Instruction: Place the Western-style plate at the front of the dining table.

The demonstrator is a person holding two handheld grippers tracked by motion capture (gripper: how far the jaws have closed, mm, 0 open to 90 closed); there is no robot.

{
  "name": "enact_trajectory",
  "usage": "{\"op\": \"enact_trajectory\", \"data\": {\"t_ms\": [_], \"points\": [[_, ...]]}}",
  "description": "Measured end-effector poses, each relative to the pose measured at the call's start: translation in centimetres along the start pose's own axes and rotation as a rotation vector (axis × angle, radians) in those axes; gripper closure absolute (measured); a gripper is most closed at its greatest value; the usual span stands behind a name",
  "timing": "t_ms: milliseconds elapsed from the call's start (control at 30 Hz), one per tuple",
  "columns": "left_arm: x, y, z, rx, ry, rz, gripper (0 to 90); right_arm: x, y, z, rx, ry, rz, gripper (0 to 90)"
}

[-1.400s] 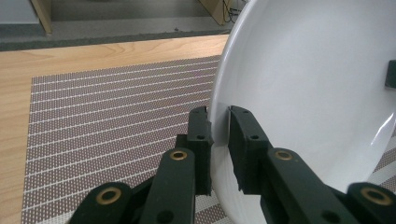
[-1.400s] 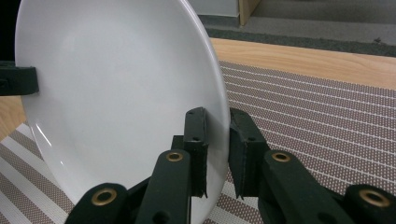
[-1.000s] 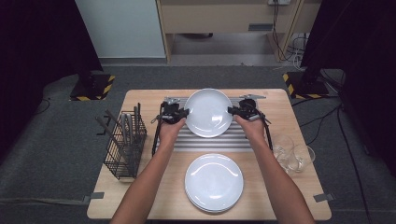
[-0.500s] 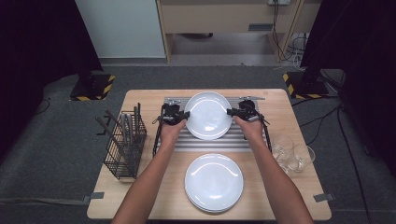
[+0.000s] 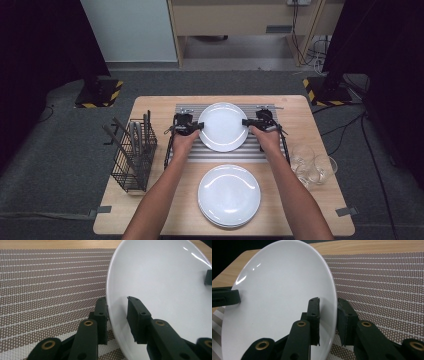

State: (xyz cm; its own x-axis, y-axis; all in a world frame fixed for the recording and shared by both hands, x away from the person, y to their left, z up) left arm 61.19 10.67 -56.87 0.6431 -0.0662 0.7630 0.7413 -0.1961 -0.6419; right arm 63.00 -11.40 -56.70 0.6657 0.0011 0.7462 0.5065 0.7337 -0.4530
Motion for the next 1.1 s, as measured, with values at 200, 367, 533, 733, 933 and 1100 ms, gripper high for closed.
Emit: {"op": "enact_trajectory", "data": {"t_ms": [200, 367, 533, 733, 933, 1100], "points": [[-0.3, 0.3, 0.0, -0.004, 0.002, 0.013, 69.1, -0.3, 0.3, -0.3, -0.003, 0.004, 0.004, 73.1], [-0.6, 0.5, 0.0, -0.004, 0.006, 0.027, 68.1, -0.5, 0.5, -0.4, -0.012, 0.001, 0.015, 71.8], [-0.8, 0.7, 0.0, -0.004, 0.009, 0.028, 67.2, -0.6, 0.7, -0.5, -0.026, -0.008, 0.019, 70.8], [-0.9, 1.0, -0.1, -0.001, 0.004, 0.031, 66.3, -0.8, 0.9, -0.7, -0.030, -0.002, 0.025, 69.9], [-1.2, 1.2, -0.2, 0.000, -0.001, 0.037, 64.6, -1.1, 1.0, -0.9, -0.035, -0.001, 0.034, 69.1], [-1.3, 1.5, -0.3, -0.010, 0.000, 0.033, 63.1, -1.2, 1.1, -1.0, -0.043, 0.001, 0.042, 68.3]]}}
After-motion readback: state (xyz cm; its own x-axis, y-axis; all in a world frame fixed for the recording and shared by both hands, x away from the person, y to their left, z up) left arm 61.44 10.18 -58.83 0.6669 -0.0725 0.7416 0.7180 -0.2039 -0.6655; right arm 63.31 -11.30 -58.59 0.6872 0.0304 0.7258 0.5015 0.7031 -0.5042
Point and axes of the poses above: each handheld gripper's, and its own axes: y roughly forward along the jaws, x roughly out of its top, z roughly to its left, the point moved 9 cm from there along y, roughly forward along the jaws, and after that the axes turned 15 degrees about x, right-handed, at the moved point
